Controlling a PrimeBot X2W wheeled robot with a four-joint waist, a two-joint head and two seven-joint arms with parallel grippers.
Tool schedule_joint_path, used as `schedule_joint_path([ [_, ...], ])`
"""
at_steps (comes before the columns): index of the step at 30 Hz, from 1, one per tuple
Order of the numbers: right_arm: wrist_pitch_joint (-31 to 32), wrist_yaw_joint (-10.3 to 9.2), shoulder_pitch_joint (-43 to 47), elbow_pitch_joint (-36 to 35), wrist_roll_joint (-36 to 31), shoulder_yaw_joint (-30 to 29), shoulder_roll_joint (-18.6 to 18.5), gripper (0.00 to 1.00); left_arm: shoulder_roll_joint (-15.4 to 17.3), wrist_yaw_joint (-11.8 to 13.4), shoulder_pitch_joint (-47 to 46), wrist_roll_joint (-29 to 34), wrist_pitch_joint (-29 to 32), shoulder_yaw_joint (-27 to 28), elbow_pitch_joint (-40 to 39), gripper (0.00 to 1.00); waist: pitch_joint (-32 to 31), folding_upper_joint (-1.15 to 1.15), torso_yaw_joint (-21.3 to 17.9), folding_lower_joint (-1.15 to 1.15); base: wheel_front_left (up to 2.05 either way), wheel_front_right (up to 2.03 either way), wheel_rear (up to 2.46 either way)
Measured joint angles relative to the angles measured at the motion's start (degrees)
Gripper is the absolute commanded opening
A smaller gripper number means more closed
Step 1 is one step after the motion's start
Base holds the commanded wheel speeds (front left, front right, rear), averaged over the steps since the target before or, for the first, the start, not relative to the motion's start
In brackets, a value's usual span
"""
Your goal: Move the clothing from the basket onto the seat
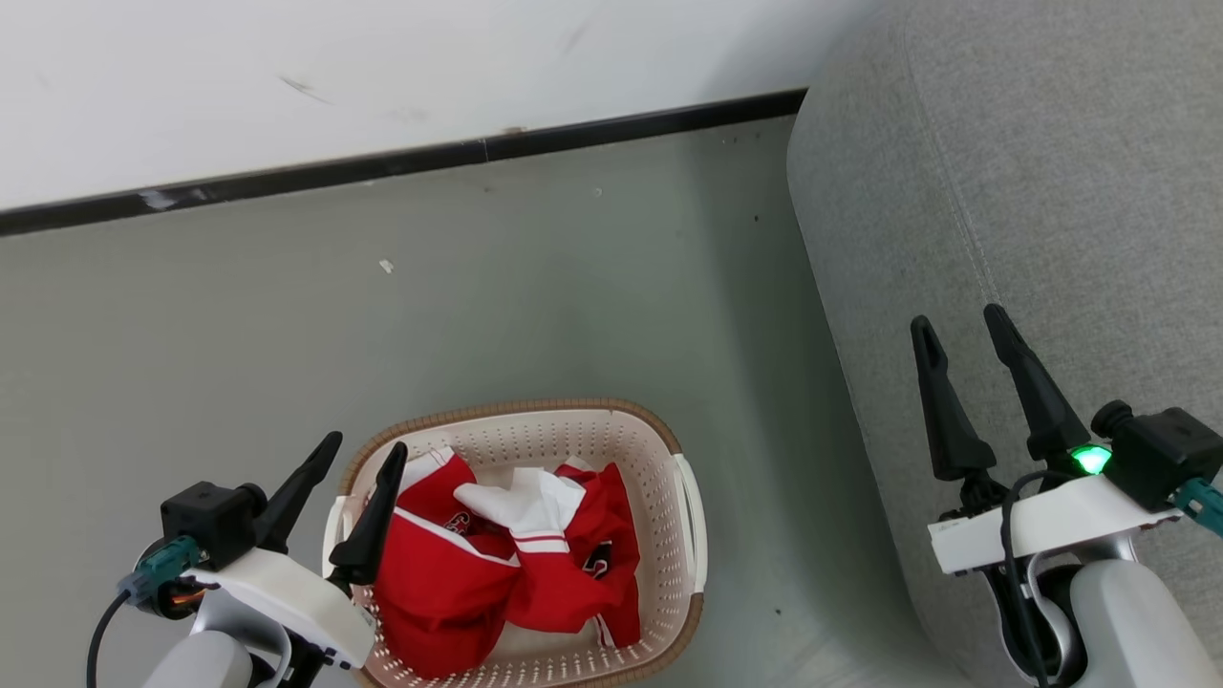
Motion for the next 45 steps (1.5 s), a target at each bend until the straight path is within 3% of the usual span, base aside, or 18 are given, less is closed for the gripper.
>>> schedule_joint_path([
  [13, -0.01, 0.01, -3.89, -2.47, 1.64, 0.59, 0.0, 1.0, 3.47, 0.0, -3.77, -1.52, 2.64, -5.42, 0.64, 1.0, 6.48, 0.0, -1.89, 0.0, 0.0, 0.0, 0.0],
  [32, -0.43, 0.01, -9.94, -6.24, 4.49, 2.41, -0.02, 1.0, 4.88, 0.0, -7.22, -8.2, 6.54, -13.15, 3.08, 1.0, 14.95, 0.0, -5.16, 0.0, 0.0, 0.0, 0.0],
  [45, -0.43, 0.01, -11.7, -7.81, 6.86, 3.18, -0.03, 1.0, 6.88, 0.0, -10.86, -8.98, 9.32, -17.45, 5.02, 1.0, 19.47, 0.0, -7.2, -0.01, 0.0, 0.0, 0.0],
])
